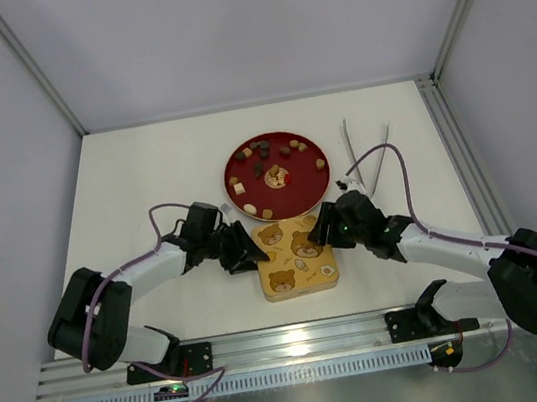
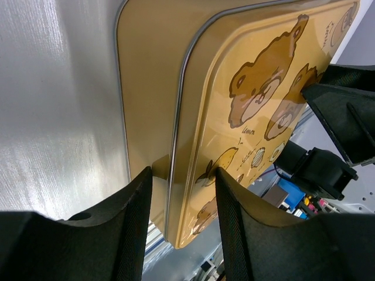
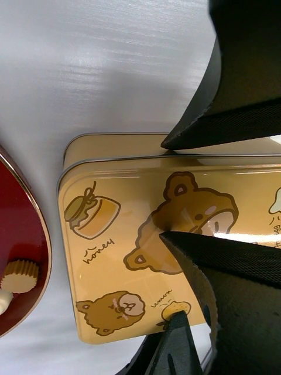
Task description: Pack the chocolate
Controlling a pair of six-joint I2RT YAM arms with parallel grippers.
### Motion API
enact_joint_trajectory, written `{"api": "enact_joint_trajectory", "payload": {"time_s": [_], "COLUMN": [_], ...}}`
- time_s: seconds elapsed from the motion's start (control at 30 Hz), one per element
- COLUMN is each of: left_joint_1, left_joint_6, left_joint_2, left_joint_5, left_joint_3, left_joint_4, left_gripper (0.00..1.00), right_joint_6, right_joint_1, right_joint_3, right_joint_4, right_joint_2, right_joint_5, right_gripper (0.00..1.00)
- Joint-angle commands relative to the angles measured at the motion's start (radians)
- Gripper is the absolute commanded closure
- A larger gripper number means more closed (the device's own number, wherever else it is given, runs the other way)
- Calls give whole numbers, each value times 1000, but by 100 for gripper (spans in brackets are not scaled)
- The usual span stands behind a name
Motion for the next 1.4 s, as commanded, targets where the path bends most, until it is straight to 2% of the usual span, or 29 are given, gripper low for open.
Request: {"api": "enact_joint_trajectory", "payload": {"time_s": [0.0,0.47,1.07,1.23,1.37], "left_joint_1": [-7,7,13,16,39], "left_joint_6": [48,127,153,189,251], "left_joint_2": [68,71,119,84,29], "left_joint_5": [-137,-117,-97,-111,-110], "left_joint_3": [-36,90,142,163,218], "left_joint_4": [-54,-131,-136,-169,-261], "left_gripper": [57,53,53,49,44], "right_joint_6": [15,14,76,54,-11], "right_joint_1": [19,19,56,53,5], "right_joint_3": [-35,37,-15,15,92], "right_joint_4": [-39,-125,-114,-169,-260], "right_joint_2": [2,-62,-118,-138,-176], "right_joint_5": [-73,-64,-82,-41,-41], "right_gripper": [42,41,42,41,38]}}
